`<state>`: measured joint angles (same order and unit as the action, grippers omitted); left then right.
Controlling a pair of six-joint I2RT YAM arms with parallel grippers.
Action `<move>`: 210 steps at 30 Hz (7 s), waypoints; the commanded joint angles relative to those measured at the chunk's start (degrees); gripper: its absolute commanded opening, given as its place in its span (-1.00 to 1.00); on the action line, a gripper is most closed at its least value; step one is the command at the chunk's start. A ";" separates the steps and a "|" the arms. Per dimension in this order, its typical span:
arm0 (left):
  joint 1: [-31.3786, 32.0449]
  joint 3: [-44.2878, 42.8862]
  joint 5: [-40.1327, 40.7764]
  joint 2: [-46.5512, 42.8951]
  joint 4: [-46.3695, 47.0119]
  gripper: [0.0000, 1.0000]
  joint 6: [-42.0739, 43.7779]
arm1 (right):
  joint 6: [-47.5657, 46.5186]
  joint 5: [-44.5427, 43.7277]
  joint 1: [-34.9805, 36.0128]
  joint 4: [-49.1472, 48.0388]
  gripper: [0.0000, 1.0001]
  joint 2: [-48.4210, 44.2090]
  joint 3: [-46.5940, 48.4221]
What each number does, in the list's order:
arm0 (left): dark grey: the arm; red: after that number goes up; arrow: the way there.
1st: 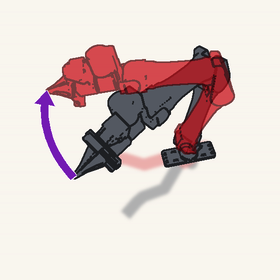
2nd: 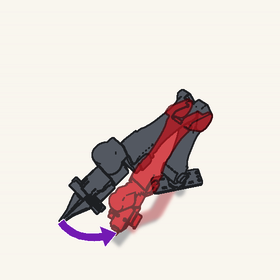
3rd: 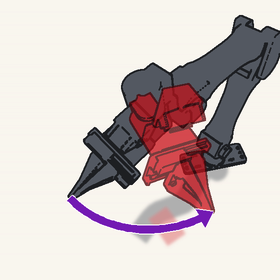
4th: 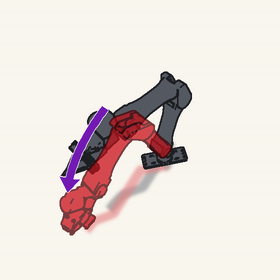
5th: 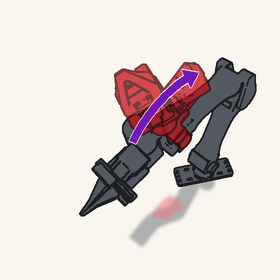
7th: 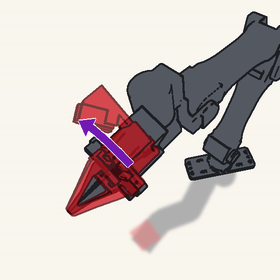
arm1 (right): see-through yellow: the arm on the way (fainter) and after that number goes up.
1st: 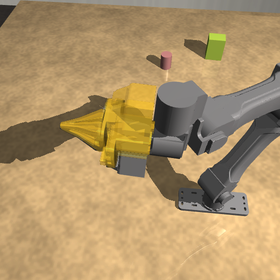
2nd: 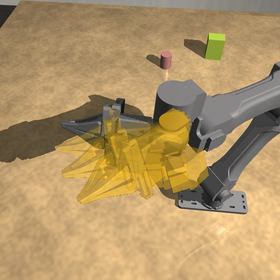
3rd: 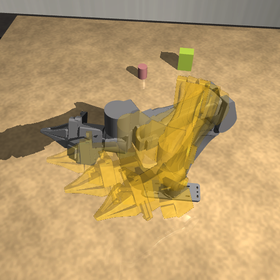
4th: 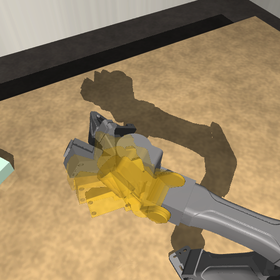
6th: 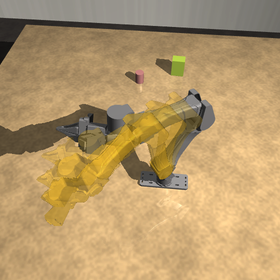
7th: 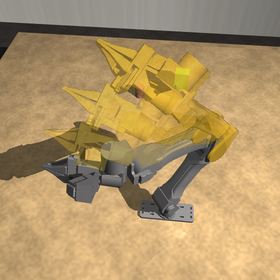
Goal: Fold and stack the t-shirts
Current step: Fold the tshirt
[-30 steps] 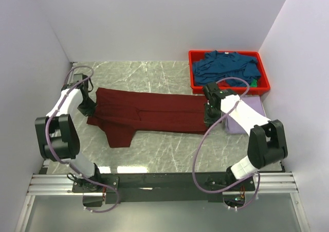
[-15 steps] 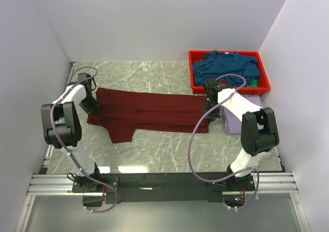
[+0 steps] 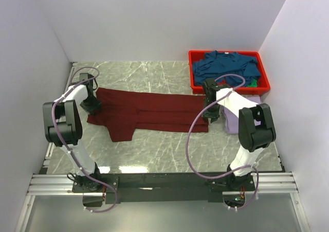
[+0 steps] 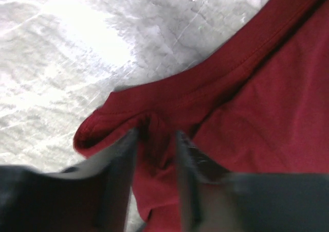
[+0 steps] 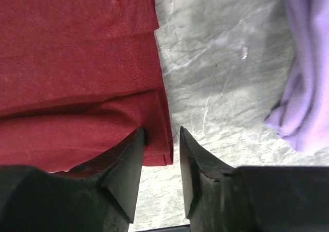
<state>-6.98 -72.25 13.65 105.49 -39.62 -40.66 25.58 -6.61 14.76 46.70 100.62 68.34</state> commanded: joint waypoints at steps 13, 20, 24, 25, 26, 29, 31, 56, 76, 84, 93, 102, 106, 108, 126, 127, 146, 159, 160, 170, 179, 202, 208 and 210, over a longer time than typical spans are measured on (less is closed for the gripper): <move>11.80 18.54 2.79 -26.91 -0.99 0.44 -5.91 | -0.18 -1.65 4.48 -5.56 0.04 -19.40 -7.77; 21.13 28.82 1.29 -32.01 -0.64 0.38 -11.18 | 1.22 1.68 9.84 -9.08 0.04 -21.52 -12.61; 23.06 32.34 0.24 -31.32 2.87 0.30 -12.68 | 1.66 3.71 11.69 -9.78 0.04 -20.99 -14.02; 23.33 32.69 0.50 -30.88 3.66 0.28 -12.86 | 1.58 3.80 12.39 -10.13 0.04 -21.16 -14.54; 23.59 33.22 0.94 -29.83 4.45 0.26 -13.21 | 1.57 3.89 12.57 -10.22 0.04 -21.34 -14.81; 24.47 33.05 1.73 -27.11 6.39 -0.05 -13.56 | 1.14 4.76 13.01 -10.58 0.04 -21.43 -15.78; 24.91 32.09 2.17 -25.26 5.61 -0.28 -13.48 | 0.70 4.77 13.10 -10.05 0.04 -21.08 -15.95; 25.79 -21.88 18.43 5.60 2.17 0.40 6.57 | -2.38 -0.33 13.54 -11.45 0.02 -12.55 -4.62; 2.07 14.15 -1.87 -19.89 12.72 0.28 -0.91 | 7.02 23.57 -0.70 -30.08 -0.10 -15.98 -23.86; -0.31 16.52 -0.47 -15.15 14.12 0.02 -1.70 | 9.04 24.37 -4.74 -30.62 -0.10 -15.10 -27.55; -4.71 21.79 0.15 -13.29 11.23 -0.05 -1.96 | 10.01 22.08 -11.95 -27.01 -0.15 -14.66 -31.95; -6.99 28.99 0.42 -23.57 5.87 -0.03 -3.10 | 8.34 13.03 -14.50 -19.72 -0.14 -21.34 -32.91; -6.99 30.76 -1.96 -29.02 5.08 0.04 -3.46 | 7.73 11.63 -14.50 -18.75 -0.15 -23.44 -31.52; -6.90 30.76 -2.75 -31.92 4.64 0.06 -3.54 | 7.55 10.40 -14.59 -17.70 -0.14 -24.50 -30.37; 5.75 23.64 -9.26 -32.55 7.79 0.19 -9.08 | -5.36 14.61 23.27 -33.86 -0.16 -11.98 -6.22; 5.67 24.08 -9.17 -32.11 9.28 0.16 -8.91 | -6.33 14.26 26.95 -34.74 -0.16 -9.85 -2.28; 4.70 29.70 -9.34 -23.49 13.16 0.08 -6.36 | -4.40 21.38 37.88 -38.35 -0.16 27.60 31.24; 4.70 32.96 -9.61 -26.30 11.05 0.08 -6.01 | 2.89 13.20 27.69 -43.18 -0.15 29.54 32.21; 4.70 33.05 -9.52 -26.83 10.88 0.08 -6.01 | 3.15 13.12 27.16 -42.66 -0.15 29.72 32.47; 5.22 27.26 -8.99 -30.87 8.68 0.16 -3.90 | -2.91 22.42 26.02 -44.14 -0.16 27.26 30.54; 6.54 19.69 -8.99 -28.85 6.75 0.21 -1.87 | 1.04 22.09 25.93 -45.91 -0.20 30.60 32.12; 11.46 15.82 -8.73 -24.02 6.83 0.24 -5.21 | 4.30 14.43 25.23 -46.52 -0.20 31.57 29.40; 11.99 15.38 -8.64 -23.05 6.74 0.24 -5.56 | 3.77 18.91 25.14 -46.61 -0.22 33.68 31.68; 12.25 14.95 -8.55 -22.79 6.66 0.24 -5.65 | 4.30 20.05 25.23 -48.00 -0.23 34.03 31.60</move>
<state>4.64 -54.59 4.38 82.37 -32.51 -45.43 29.56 11.64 40.45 1.61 133.64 98.35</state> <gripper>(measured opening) 0.616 0.389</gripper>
